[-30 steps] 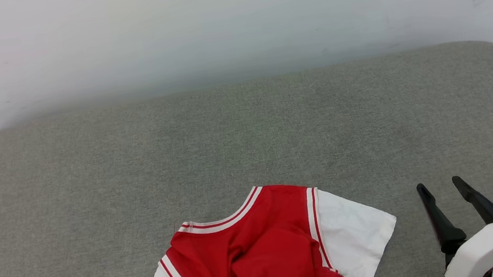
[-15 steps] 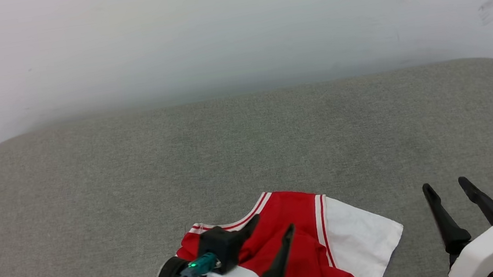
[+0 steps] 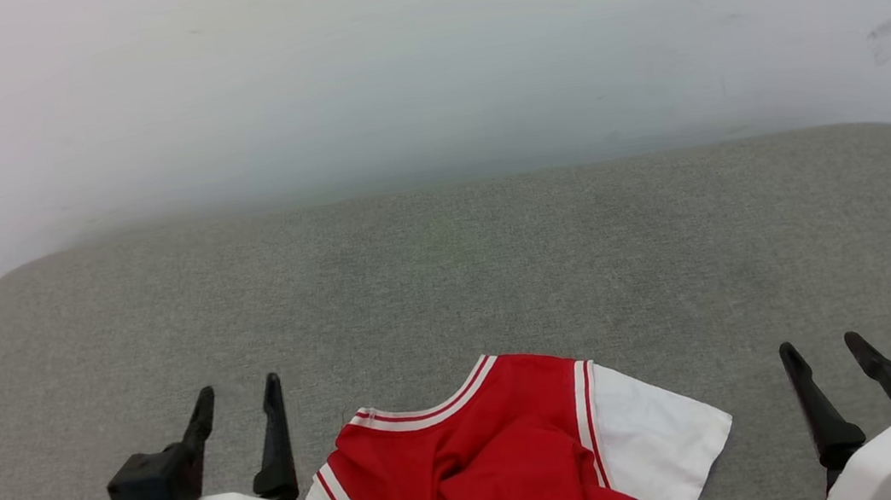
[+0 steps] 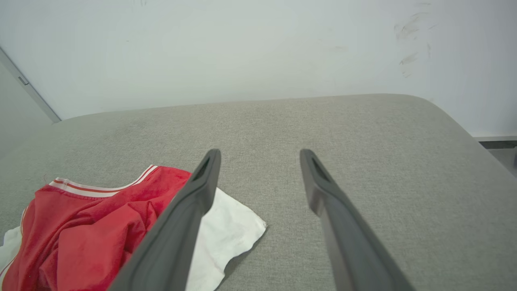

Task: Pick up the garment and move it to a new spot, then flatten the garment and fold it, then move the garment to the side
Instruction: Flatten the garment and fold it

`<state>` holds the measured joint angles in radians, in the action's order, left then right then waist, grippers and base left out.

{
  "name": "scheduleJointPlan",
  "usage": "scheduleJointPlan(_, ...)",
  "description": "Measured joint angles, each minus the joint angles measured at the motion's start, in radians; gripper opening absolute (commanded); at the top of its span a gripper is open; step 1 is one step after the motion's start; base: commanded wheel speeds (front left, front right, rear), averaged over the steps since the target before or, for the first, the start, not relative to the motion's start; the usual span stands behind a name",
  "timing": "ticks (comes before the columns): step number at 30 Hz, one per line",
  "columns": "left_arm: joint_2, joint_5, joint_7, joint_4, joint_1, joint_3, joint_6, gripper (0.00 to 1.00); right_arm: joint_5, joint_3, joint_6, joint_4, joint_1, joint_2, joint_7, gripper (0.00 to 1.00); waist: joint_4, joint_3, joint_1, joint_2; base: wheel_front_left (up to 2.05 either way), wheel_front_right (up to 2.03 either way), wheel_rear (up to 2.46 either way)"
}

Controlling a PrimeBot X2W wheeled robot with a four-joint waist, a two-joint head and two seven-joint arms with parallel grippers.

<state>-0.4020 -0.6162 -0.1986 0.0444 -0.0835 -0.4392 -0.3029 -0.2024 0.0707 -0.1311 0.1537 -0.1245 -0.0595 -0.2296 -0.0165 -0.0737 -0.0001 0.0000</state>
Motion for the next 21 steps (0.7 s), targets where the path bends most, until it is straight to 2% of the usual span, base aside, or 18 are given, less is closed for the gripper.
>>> scheduleJointPlan(4,-0.038,-0.012,-0.007,-0.017,0.04,0.041,-0.024,1.0,-0.002,0.019,0.0,-0.001,-0.009,-0.001,-0.012,1.0,0.007,-0.005,0.0,0.0,0.0,0.0,0.0)
scheduleJointPlan(7,-0.05,-0.009,0.006,-0.048,0.051,0.04,-0.032,1.0,-0.014,0.039,0.0,-0.026,-0.019,-0.021,-0.065,1.0,0.019,-0.005,0.0,0.0,0.0,0.0,0.0)
scheduleJointPlan(16,-0.057,-0.003,0.034,-0.099,0.049,0.022,-0.04,1.0,-0.124,0.039,0.0,-0.197,0.045,-0.123,-0.434,1.0,0.058,0.037,0.0001,0.0,0.0,0.0,0.0)
scheduleJointPlan(21,-0.052,-0.004,0.036,-0.103,0.031,0.017,-0.031,1.0,-0.166,-0.014,0.0,-0.273,0.133,-0.139,-0.517,1.0,0.083,0.079,0.0,-0.0001,0.0,0.0,0.0)
